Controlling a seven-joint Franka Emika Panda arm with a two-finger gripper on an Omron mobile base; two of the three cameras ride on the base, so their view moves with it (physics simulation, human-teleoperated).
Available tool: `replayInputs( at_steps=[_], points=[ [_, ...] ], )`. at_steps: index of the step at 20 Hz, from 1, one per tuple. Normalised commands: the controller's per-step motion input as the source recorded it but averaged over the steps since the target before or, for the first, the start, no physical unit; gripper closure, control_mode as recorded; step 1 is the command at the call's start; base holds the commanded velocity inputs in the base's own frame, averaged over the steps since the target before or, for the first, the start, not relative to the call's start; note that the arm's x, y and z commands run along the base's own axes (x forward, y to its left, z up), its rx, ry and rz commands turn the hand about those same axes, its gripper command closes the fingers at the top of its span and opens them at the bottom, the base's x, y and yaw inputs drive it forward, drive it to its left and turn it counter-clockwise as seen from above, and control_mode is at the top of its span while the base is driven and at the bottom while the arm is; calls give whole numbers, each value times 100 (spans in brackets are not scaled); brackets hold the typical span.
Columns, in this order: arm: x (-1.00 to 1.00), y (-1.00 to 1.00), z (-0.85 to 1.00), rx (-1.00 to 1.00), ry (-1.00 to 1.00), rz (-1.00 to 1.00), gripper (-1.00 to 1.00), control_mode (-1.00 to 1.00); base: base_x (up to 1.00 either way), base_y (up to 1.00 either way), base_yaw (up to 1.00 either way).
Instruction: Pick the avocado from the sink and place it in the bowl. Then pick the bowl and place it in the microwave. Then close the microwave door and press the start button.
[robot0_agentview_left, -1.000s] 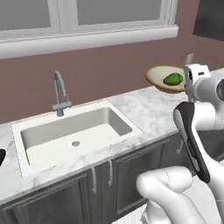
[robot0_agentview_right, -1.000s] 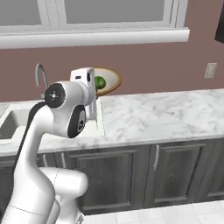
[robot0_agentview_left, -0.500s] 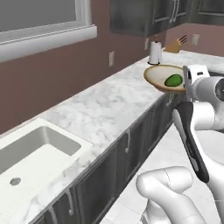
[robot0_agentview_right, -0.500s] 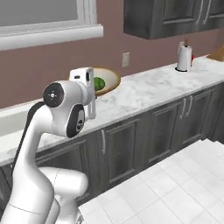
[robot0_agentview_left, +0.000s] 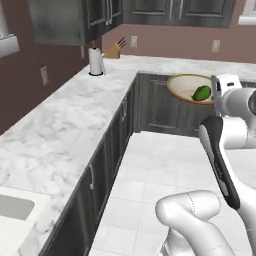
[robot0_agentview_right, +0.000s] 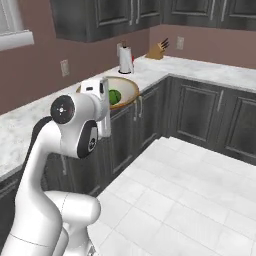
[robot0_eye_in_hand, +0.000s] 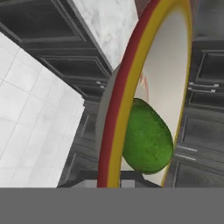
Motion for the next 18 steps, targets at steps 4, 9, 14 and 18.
replayInputs(
  at_steps=[4, 9, 14, 18],
  points=[
    [0, 0, 0, 0, 0, 0, 100, 100, 56, -26, -52],
    [0, 0, 0, 0, 0, 0, 100, 100, 68, -33, -50],
    [0, 0, 0, 0, 0, 0, 100, 100, 93, 6, -38],
    [0, 0, 0, 0, 0, 0, 100, 100, 100, 0, -30]
  ],
)
